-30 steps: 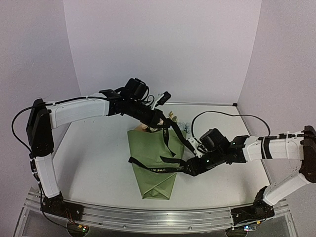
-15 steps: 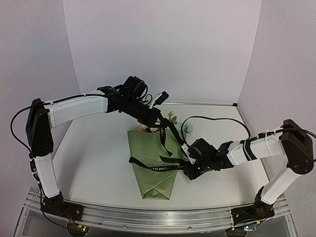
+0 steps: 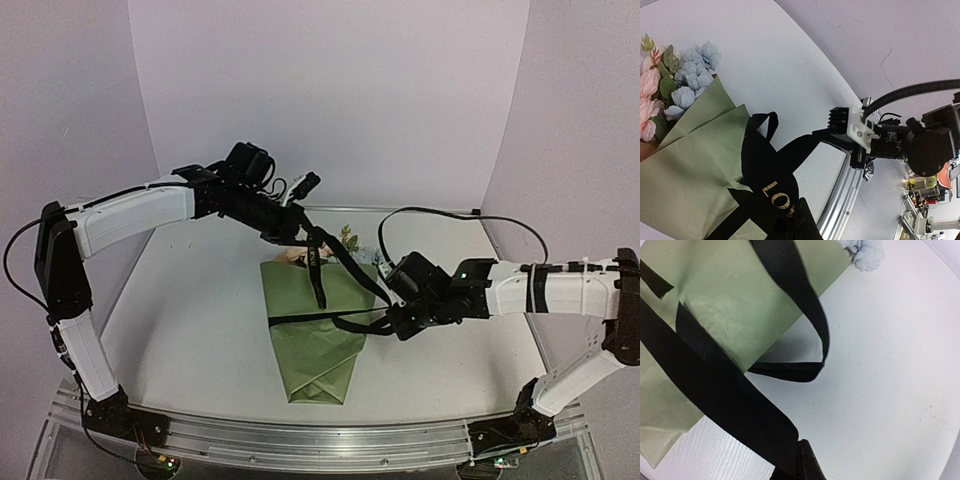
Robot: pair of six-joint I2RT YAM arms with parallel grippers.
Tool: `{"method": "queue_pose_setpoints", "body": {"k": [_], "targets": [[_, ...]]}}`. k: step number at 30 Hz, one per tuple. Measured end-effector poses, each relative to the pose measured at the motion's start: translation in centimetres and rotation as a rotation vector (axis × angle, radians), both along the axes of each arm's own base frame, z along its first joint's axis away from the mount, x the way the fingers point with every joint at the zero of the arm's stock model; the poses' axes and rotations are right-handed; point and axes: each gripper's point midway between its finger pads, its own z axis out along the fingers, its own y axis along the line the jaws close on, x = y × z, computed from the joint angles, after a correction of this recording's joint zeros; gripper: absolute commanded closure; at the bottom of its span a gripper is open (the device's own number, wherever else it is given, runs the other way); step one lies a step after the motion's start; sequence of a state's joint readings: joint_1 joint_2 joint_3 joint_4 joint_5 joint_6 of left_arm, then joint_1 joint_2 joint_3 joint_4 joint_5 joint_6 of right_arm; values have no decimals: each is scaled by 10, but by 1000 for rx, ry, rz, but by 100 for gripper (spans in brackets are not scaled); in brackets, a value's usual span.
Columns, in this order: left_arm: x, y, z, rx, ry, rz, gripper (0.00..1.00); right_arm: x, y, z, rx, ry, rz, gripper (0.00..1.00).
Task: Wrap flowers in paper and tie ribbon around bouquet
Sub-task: Place the right side of the ribbon on the folded bouquet.
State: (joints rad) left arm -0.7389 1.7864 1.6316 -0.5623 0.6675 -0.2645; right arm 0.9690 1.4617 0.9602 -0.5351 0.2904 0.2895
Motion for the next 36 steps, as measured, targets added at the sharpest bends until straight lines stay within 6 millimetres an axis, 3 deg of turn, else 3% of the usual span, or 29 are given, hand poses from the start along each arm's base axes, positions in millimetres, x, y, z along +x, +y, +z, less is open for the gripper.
{"method": "queue_pose_setpoints", "body": {"k": [6, 15, 20, 25, 29, 32, 36], "targets": [[-27, 14, -4, -11, 73, -54, 100, 2, -7, 34, -49, -15, -8, 100], [-74, 37, -56, 32, 271, -117, 100, 25, 12, 85, -114, -106, 85, 94], [-94, 41, -57, -18, 357, -154, 100, 37, 17, 73, -207, -92, 122, 92], [-106, 43, -19, -131, 326, -202, 100, 40, 7, 41, -282, 2, 116, 91], [-110, 43, 5, -201, 282, -236, 100, 42, 1, 34, -273, 38, 87, 91], [-108, 41, 0, -203, 288, -230, 100, 42, 1, 36, -249, 53, 72, 91], [-90, 33, -15, -182, 258, -174, 100, 43, 12, 50, -185, 58, 62, 90]]}}
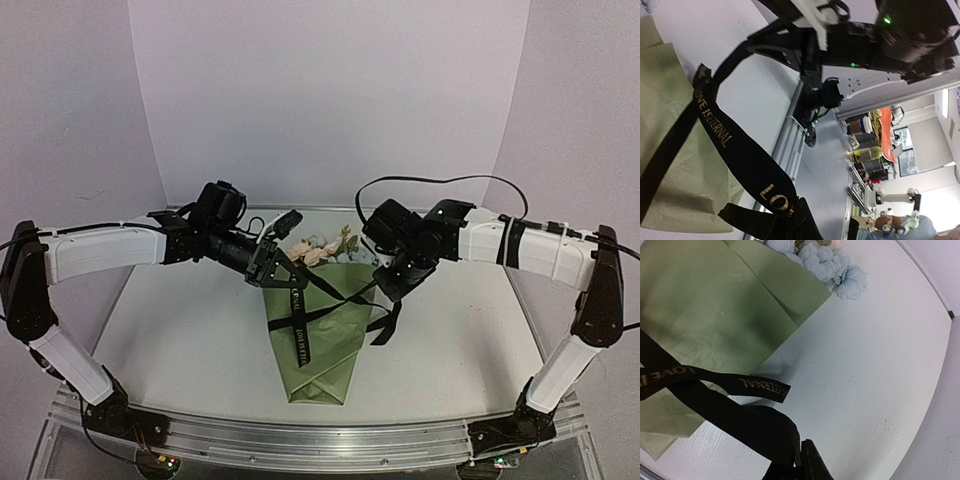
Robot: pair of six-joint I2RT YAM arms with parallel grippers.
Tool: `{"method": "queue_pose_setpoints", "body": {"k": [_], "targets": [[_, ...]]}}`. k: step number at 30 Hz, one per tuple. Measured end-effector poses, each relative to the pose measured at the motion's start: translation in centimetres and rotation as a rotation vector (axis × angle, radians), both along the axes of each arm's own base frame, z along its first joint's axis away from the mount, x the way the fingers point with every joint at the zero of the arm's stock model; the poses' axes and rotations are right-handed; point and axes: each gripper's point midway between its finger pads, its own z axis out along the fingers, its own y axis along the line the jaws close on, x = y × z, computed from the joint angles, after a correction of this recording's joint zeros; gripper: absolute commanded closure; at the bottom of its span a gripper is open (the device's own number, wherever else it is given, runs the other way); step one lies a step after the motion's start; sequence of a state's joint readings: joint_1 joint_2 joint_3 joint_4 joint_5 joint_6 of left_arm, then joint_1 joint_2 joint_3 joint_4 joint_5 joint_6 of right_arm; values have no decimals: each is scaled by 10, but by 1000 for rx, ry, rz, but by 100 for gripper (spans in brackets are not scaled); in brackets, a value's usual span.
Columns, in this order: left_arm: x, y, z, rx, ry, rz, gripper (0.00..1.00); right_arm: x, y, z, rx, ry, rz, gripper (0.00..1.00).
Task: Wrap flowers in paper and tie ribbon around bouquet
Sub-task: Place the right side of the ribbon on the folded bouquet.
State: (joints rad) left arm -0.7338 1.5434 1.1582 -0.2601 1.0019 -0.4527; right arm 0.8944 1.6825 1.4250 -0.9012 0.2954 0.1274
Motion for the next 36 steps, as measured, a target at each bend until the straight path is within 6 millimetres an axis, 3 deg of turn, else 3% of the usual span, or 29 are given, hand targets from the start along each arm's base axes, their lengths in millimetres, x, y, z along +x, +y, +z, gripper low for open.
{"method": "queue_pose_setpoints", "body": {"k": [9, 12, 15, 20, 24, 29, 36], "targets": [[50, -15, 14, -88, -262, 185, 100, -2, 29, 43, 184, 33, -30, 91], [54, -18, 6, -74, -350, 208, 100, -2, 36, 56, 236, 44, -44, 91], [41, -29, -12, -24, -430, 190, 100, -5, 39, 60, 266, 67, -56, 91], [13, -53, -51, 60, -492, 127, 100, -14, 39, 56, 280, 120, -74, 91], [4, -47, -91, 149, -453, 111, 100, -21, 38, 46, 281, 166, -93, 92], [2, -44, -118, 213, -414, 105, 100, -34, 32, 26, 262, 235, -117, 92], [1, -39, -137, 295, -405, 127, 79, -45, 27, 14, 259, 288, -141, 93]]}}
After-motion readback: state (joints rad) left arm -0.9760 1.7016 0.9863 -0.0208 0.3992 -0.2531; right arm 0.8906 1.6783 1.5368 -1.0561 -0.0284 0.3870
